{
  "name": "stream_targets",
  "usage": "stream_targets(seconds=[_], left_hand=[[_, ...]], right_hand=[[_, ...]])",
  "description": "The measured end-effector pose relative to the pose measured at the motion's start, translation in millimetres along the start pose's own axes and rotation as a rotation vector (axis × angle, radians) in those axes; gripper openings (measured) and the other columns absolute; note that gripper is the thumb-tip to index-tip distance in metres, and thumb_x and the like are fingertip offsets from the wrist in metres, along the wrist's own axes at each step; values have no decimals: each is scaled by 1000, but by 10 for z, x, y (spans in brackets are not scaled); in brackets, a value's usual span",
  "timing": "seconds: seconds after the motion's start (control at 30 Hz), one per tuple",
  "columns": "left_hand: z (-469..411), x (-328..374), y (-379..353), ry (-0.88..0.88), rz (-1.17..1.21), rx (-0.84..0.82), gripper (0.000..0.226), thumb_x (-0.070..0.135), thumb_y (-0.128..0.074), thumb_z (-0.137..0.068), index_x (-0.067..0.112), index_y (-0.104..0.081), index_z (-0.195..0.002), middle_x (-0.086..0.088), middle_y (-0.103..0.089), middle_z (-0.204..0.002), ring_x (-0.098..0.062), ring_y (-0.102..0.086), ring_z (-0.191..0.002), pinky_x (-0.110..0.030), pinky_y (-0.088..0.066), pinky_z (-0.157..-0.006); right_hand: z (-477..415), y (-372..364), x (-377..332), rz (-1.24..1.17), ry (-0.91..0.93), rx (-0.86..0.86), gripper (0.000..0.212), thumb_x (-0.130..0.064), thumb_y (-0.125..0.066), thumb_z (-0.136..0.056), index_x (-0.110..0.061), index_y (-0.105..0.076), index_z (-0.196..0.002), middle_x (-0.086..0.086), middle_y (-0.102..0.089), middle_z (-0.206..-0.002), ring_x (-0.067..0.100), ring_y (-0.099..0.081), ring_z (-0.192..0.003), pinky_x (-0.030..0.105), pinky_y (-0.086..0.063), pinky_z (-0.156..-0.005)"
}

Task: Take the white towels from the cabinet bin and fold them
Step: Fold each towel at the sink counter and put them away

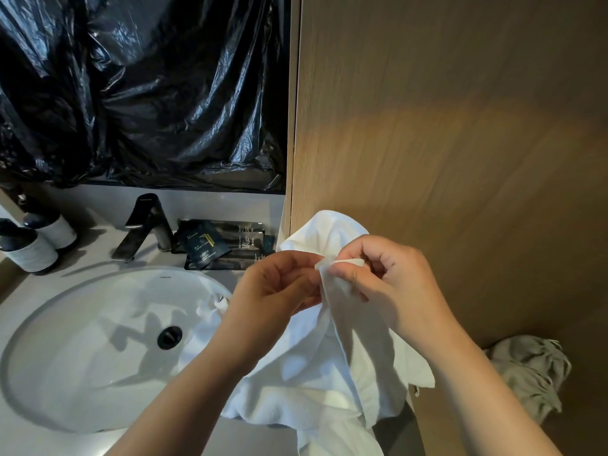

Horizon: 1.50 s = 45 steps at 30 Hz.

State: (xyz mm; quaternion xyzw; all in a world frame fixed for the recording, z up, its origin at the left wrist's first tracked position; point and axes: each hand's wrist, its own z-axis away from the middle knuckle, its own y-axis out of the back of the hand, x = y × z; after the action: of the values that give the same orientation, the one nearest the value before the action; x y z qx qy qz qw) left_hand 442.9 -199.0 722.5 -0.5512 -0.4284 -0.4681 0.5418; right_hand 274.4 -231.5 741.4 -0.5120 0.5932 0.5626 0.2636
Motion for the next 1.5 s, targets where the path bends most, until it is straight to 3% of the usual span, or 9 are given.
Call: stream_targets(seconds=[0.13, 0.23, 0.53, 0.77, 0.93, 1.03, 1.17, 1.4, 1.5], left_hand=[[1, -12, -1, -29, -20, -12, 17, 4, -58, -90, 1, -67, -105, -14, -74, -94, -30, -71, -92, -31, -58, -82], [-6, -37, -11, -70, -54, 14, 21, 13, -65, -81, 5, -69, -100, -11, -75, -92, -27, -72, -90, -36, -58, -85], [-143, 52, 26, -157, -149, 164, 16, 5, -56, -95, 13, -69, -101, -8, -73, -91, -19, -67, -84, -46, -53, -88], [-470, 562, 70, -242, -243, 102, 19, 11, -49, -99, 14, -66, -105, 10, -64, -67, -3, -57, -59, -17, -46, -56], [-683, 985, 59, -355, -369, 83, 18, 13, -54, -97, 18, -69, -104, 0, -68, -82, -8, -60, -72, -26, -50, -72], [-739, 1193, 22, -442, -424, 57, 19, 21, -56, -91, 20, -70, -104, -11, -69, -83, -10, -59, -71, -28, -49, -70], [-838, 1444, -23, -488, -385, 79, 19, 24, -56, -89, 24, -70, -101, 10, -69, -78, -3, -61, -67, -22, -46, -62], [-1014, 1781, -27, -552, -428, 206, 26, 16, -49, -99, 30, -70, -103, 10, -71, -100, -12, -66, -95, -39, -54, -91], [-1146, 1777, 15, -555, -467, 294, 25, 16, -47, -100, 27, -68, -107, 7, -69, -101, -15, -65, -94, -32, -56, -85]], right_hand=[[-7, -68, 59, -39, -19, 38, 17, -28, -79, -79, -25, -69, -66, -6, -47, -53, 10, -43, -54, 19, -35, -55], [-15, -111, 81, 13, 26, 91, 18, -45, -76, -72, -29, -71, -67, -11, -57, -65, 6, -44, -59, 14, -35, -57], [-102, 45, 88, 97, 111, 60, 10, -25, -71, -87, -26, -69, -77, -5, -64, -76, 11, -54, -67, 19, -40, -62], [-317, 201, -28, 228, 159, 126, 22, -44, -65, -83, -29, -65, -67, -15, -63, -73, 8, -54, -74, 20, -40, -65], [-453, 383, -200, 164, 224, 107, 24, -42, -62, -92, -27, -61, -73, -10, -61, -72, 12, -58, -69, 28, -45, -63], [-508, 442, -304, 113, 278, 127, 24, -41, -57, -94, -25, -58, -76, -10, -55, -66, 7, -51, -61, 19, -38, -55], [-612, 531, -516, 99, 387, 191, 19, -34, -55, -94, -24, -59, -79, -6, -56, -69, 9, -52, -63, 22, -39, -57], [-785, 725, -786, 78, 364, 139, 15, -29, -60, -94, -23, -69, -83, -6, -65, -74, 13, -60, -70, 29, -47, -61], [-775, 784, -738, 117, 339, 115, 18, -28, -61, -94, -19, -71, -82, 0, -66, -74, 21, -62, -71, 38, -49, -62]])
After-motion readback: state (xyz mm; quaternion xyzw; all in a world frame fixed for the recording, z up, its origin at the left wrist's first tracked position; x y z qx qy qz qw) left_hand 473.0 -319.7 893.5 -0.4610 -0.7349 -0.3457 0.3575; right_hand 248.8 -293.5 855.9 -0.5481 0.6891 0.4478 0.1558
